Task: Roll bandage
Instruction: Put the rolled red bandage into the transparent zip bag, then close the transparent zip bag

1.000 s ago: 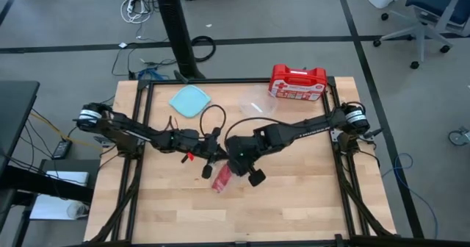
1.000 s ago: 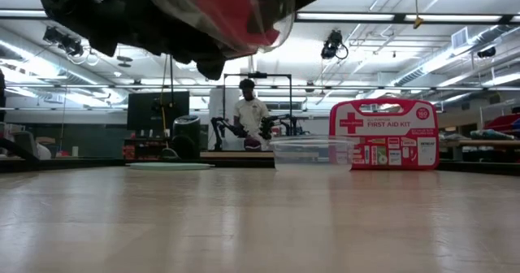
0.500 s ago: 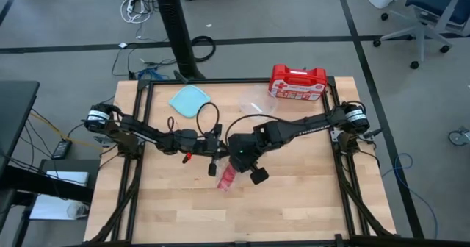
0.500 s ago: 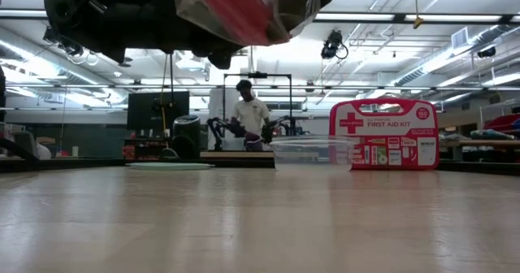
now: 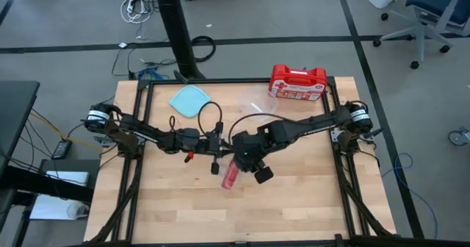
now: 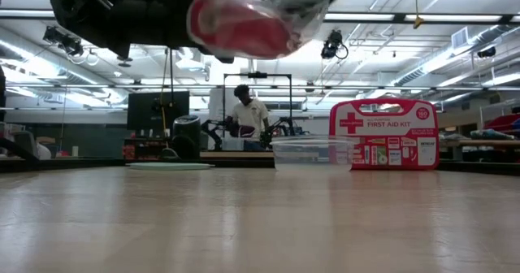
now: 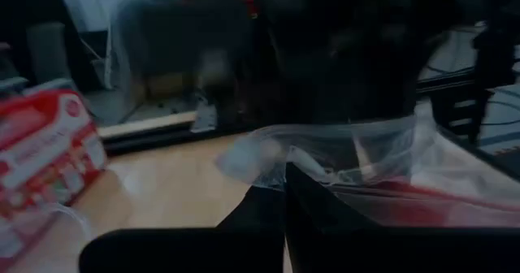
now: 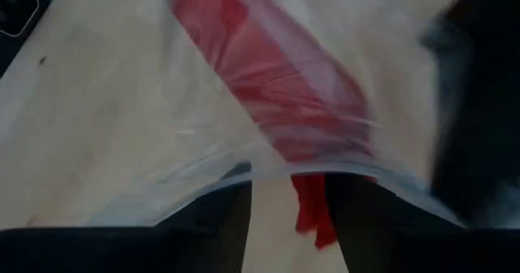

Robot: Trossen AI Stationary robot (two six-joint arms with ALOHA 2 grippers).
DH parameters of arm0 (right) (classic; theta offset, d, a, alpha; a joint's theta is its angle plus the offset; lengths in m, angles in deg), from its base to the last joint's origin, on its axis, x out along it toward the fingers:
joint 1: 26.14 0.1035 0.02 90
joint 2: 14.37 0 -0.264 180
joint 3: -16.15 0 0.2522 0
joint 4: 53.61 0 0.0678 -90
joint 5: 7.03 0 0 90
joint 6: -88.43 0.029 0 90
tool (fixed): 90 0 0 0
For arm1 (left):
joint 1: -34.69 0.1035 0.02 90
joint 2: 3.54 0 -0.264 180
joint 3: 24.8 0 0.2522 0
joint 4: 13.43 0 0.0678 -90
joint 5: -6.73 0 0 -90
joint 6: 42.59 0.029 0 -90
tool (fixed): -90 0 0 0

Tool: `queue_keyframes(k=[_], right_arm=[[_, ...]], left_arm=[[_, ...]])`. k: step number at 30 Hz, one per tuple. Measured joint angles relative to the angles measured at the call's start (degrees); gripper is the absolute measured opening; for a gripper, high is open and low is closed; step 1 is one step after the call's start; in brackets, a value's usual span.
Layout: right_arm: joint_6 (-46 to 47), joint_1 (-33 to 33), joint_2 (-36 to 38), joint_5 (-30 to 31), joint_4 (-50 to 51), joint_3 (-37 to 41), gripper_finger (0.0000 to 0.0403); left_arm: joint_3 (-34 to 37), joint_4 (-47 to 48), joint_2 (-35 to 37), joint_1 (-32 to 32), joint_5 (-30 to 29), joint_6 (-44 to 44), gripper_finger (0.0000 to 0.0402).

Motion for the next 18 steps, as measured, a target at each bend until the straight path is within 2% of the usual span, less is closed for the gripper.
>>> queue_keyframes(k=[4, 9, 15, 18], right_arm=[[2.56, 0.21, 1.24, 2.24, 5.92, -4.01, 0.0163], [9.08, 0.02, 2.84, 8.63, 18.72, -8.18, 0.0157], [21.39, -1.16, 7.87, 9.55, 23.14, -8.19, 0.0155], [24.75, -1.49, 10.60, 10.83, 22.58, -8.21, 0.0155]], left_arm=[[-0.04, -1.46, 0.02, 0.02, -1.13, 2.37, 0.0001], [-0.07, -3.83, 0.04, 0.00, -3.71, 3.81, 0.0001], [-0.04, -4.97, 0.07, -0.11, -9.54, 6.30, 0.0001], [-0.04, -5.90, 0.07, -0.11, -10.72, 6.21, 0.0001]])
